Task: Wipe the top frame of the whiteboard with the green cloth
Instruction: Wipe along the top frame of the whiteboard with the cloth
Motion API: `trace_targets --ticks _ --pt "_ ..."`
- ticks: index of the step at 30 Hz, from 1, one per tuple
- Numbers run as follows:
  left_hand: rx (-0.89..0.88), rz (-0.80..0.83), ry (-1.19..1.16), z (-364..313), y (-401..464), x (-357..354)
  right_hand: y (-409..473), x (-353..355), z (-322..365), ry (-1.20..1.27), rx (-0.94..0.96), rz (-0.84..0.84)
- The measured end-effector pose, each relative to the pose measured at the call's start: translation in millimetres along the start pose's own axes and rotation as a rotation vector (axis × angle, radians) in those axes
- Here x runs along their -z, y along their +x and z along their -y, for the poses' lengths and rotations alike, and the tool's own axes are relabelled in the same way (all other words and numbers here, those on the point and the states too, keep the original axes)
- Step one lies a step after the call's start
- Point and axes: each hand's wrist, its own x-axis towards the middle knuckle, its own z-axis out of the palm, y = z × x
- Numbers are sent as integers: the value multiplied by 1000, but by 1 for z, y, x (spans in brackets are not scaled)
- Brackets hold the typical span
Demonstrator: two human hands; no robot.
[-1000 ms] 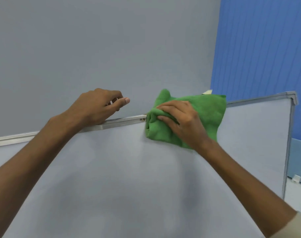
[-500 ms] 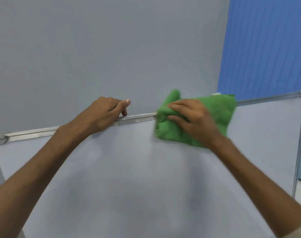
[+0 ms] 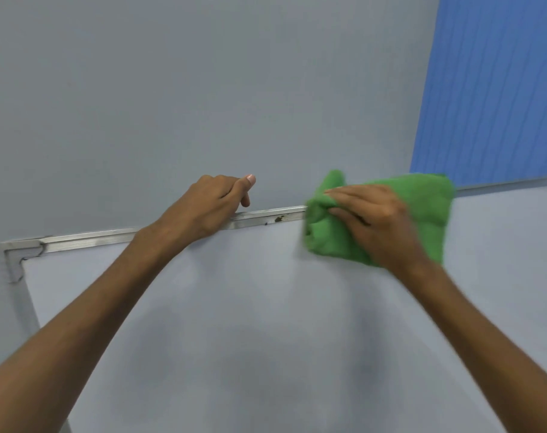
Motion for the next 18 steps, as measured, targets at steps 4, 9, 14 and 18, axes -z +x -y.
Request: trace_targets --ticks 4,9,14,18 --pt "-1 -16 -30 4 4 0 26 -42 74 111 162 90" --pt "4 -39 -66 9 2 0 8 -4 16 -11 84 73" --pt "11 -23 -66 5 2 2 0 1 4 -114 -13 5" --pt "14 -9 -16 11 -4 17 30 -50 89 -6 125 62"
